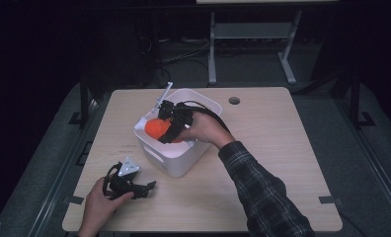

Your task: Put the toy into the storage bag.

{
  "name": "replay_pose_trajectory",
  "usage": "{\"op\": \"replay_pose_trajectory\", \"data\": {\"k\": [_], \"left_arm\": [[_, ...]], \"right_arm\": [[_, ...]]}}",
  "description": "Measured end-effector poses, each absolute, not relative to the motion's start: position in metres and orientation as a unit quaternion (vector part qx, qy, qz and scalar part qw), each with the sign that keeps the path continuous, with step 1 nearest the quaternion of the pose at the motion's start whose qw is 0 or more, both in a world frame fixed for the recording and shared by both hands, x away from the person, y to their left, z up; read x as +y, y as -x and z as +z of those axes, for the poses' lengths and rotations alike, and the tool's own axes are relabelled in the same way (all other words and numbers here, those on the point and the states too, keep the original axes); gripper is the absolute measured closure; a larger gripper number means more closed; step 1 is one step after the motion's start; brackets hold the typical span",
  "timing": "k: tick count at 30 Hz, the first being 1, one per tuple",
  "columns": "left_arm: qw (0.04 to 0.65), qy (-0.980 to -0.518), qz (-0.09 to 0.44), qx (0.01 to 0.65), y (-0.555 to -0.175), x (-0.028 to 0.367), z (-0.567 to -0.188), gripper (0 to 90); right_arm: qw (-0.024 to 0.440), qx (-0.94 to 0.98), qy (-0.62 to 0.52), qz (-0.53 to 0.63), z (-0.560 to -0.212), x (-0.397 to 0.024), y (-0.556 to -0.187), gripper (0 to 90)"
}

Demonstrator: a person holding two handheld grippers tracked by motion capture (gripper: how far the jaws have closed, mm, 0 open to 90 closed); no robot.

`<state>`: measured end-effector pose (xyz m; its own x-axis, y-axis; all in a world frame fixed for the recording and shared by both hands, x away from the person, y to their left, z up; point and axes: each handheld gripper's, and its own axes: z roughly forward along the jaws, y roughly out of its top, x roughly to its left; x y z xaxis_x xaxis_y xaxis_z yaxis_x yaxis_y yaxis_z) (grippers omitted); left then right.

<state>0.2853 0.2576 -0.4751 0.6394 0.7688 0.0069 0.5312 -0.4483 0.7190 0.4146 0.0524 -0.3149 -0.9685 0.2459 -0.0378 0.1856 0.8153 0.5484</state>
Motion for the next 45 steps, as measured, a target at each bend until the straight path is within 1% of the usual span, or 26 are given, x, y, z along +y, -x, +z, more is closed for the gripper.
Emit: {"op": "replay_pose_trajectory", "data": {"k": [8,16,19,30,45], "left_arm": [[0.352,-0.834,0.169,0.390,-0.285,0.258,-0.475,12.6],[0.352,-0.834,0.169,0.390,-0.285,0.258,-0.475,12.6],[0.352,-0.834,0.169,0.390,-0.285,0.258,-0.475,12.7],[0.352,-0.834,0.170,0.389,-0.285,0.258,-0.475,12.7],[0.351,-0.835,0.168,0.389,-0.285,0.258,-0.475,12.7]], "right_arm": [[0.049,0.955,-0.110,0.272,-0.324,0.057,-0.417,16.3],[0.047,0.954,-0.113,0.275,-0.325,0.058,-0.418,13.3],[0.048,0.952,-0.117,0.280,-0.324,0.058,-0.418,8.5],[0.052,0.949,-0.117,0.288,-0.317,0.052,-0.413,8.3],[0.065,0.937,-0.130,0.317,-0.302,0.010,-0.403,8.3]]}}
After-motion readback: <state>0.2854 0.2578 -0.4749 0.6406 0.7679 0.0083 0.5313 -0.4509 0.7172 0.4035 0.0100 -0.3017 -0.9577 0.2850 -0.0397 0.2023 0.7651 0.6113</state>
